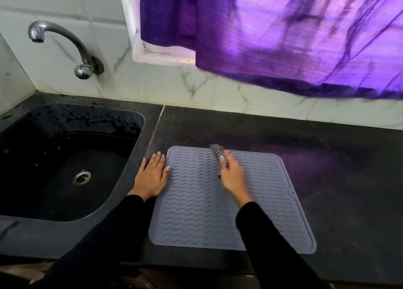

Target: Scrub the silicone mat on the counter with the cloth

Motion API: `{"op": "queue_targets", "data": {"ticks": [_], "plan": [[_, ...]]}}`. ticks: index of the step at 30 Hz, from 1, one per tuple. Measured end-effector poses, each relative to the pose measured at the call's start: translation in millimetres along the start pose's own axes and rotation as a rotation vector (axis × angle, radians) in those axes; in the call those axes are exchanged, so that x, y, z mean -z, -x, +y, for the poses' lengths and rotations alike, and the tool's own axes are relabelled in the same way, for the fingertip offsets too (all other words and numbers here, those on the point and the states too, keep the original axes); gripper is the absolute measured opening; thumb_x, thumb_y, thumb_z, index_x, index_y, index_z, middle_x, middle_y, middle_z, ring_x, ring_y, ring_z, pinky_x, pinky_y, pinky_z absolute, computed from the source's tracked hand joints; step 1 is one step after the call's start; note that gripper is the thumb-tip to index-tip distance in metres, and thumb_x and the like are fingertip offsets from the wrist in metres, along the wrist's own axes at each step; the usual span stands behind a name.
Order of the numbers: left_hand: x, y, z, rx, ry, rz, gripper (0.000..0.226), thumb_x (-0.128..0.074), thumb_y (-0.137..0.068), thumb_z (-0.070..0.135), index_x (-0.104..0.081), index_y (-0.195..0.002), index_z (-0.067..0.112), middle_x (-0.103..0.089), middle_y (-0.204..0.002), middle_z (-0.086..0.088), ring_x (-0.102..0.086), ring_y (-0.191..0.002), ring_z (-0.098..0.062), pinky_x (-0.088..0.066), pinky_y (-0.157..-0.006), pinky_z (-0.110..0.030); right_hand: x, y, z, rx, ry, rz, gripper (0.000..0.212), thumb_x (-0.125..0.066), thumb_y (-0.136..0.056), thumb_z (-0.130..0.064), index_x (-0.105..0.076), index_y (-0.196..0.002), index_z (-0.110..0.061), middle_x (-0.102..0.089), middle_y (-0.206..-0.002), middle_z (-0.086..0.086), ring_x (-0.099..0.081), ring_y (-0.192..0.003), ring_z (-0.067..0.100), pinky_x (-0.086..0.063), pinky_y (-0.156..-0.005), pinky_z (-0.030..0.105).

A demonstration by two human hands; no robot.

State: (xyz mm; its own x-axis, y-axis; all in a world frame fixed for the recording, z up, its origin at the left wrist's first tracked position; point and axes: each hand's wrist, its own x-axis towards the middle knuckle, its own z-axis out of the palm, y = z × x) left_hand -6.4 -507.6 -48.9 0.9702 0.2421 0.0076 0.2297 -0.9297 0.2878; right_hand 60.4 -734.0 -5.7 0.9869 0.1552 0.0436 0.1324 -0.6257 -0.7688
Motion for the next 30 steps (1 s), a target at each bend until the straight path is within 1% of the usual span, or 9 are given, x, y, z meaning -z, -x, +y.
{"op": "queue_targets", "data": {"ticks": [2,4,14,17,19,21,23,26,30], "plan": [[-3,-7,-3,-0.013,-0.022,-0.015,0.087,0.007,-0.077,0.056,-0.015,-0.148,0.011,-0.009,-0.157,-0.004,-0.003,-0.145,-0.016,0.004,-0.116,-0.039,-23,7,7,0.129,0.331,-0.143,0.054,-0.028,-0.098,-0.034,-0.028,-0.145,-0.008,-0.026,-0.153,0.010,-0.023,-0.142,0.021,-0.012,-0.116,0.029],[-8,-8,-7,-0.026,-0.042,-0.004,0.091,0.012,-0.073,0.057,-0.013,-0.148,0.012,-0.007,-0.157,-0.003,-0.002,-0.145,-0.015,0.003,-0.116,-0.038,-37,14,17,0.193,0.552,-0.130,0.070,-0.018,-0.089,-0.046,-0.017,-0.148,-0.008,-0.014,-0.156,0.010,-0.012,-0.145,0.020,-0.001,-0.117,0.030],[-15,-7,-7,-0.037,-0.064,0.050,0.082,0.011,-0.078,0.053,-0.014,-0.148,0.017,-0.007,-0.157,0.001,-0.002,-0.144,-0.012,0.003,-0.116,-0.035,-32,4,20,0.247,0.510,-0.119,0.056,-0.037,-0.097,-0.029,-0.022,-0.147,-0.011,-0.019,-0.156,0.005,-0.014,-0.144,0.016,0.004,-0.114,0.023],[-12,-7,-7,-0.033,-0.067,0.036,0.085,0.013,-0.076,0.053,-0.013,-0.148,0.017,-0.006,-0.157,0.001,-0.001,-0.144,-0.012,0.003,-0.116,-0.035,-16,-8,6,0.065,0.209,-0.191,0.043,-0.046,-0.096,-0.024,-0.044,-0.136,-0.008,-0.047,-0.140,0.008,-0.040,-0.131,0.019,-0.021,-0.111,0.024],[-11,-7,-7,-0.037,-0.064,0.019,0.086,0.014,-0.074,0.053,-0.012,-0.148,0.018,-0.005,-0.157,0.001,-0.001,-0.145,-0.012,0.004,-0.116,-0.036,2,-19,-12,-0.273,-0.319,-0.197,0.030,-0.051,-0.095,-0.022,-0.059,-0.117,-0.005,-0.064,-0.102,0.009,-0.059,-0.097,0.022,-0.046,-0.086,0.031],[-10,-6,-6,-0.040,-0.055,0.013,0.088,0.015,-0.073,0.053,-0.013,-0.148,0.017,-0.006,-0.157,0.000,-0.001,-0.145,-0.013,0.003,-0.116,-0.037,5,-30,-21,-0.440,-0.651,-0.097,0.030,-0.050,-0.095,-0.020,-0.058,-0.117,-0.002,-0.065,-0.101,0.009,-0.060,-0.090,0.022,-0.048,-0.080,0.031],[-8,-6,-5,-0.040,-0.042,0.018,0.089,0.015,-0.072,0.053,-0.013,-0.148,0.016,-0.006,-0.157,-0.002,-0.002,-0.145,-0.014,0.003,-0.116,-0.037,-6,-36,-29,-0.341,-0.472,-0.038,0.036,-0.048,-0.096,-0.023,-0.053,-0.127,-0.005,-0.060,-0.124,0.010,-0.057,-0.109,0.022,-0.043,-0.094,0.032],[-5,-6,-4,-0.042,-0.048,0.004,0.090,0.016,-0.071,0.053,-0.011,-0.148,0.016,-0.004,-0.157,-0.001,-0.001,-0.145,-0.014,0.003,-0.116,-0.037,-36,-28,-34,-0.071,0.014,-0.081,0.049,-0.041,-0.098,-0.027,-0.033,-0.143,-0.008,-0.031,-0.151,0.008,-0.026,-0.141,0.022,-0.018,-0.116,0.034],[-9,-7,-6,-0.046,-0.027,0.051,0.084,0.011,-0.077,0.052,-0.015,-0.148,0.017,-0.009,-0.157,-0.001,-0.004,-0.145,-0.014,0.002,-0.116,-0.038,-76,-6,-18,0.206,0.504,-0.119,0.061,-0.028,-0.096,-0.036,-0.015,-0.148,-0.007,-0.011,-0.157,0.009,-0.007,-0.145,0.020,0.006,-0.116,0.030]]}}
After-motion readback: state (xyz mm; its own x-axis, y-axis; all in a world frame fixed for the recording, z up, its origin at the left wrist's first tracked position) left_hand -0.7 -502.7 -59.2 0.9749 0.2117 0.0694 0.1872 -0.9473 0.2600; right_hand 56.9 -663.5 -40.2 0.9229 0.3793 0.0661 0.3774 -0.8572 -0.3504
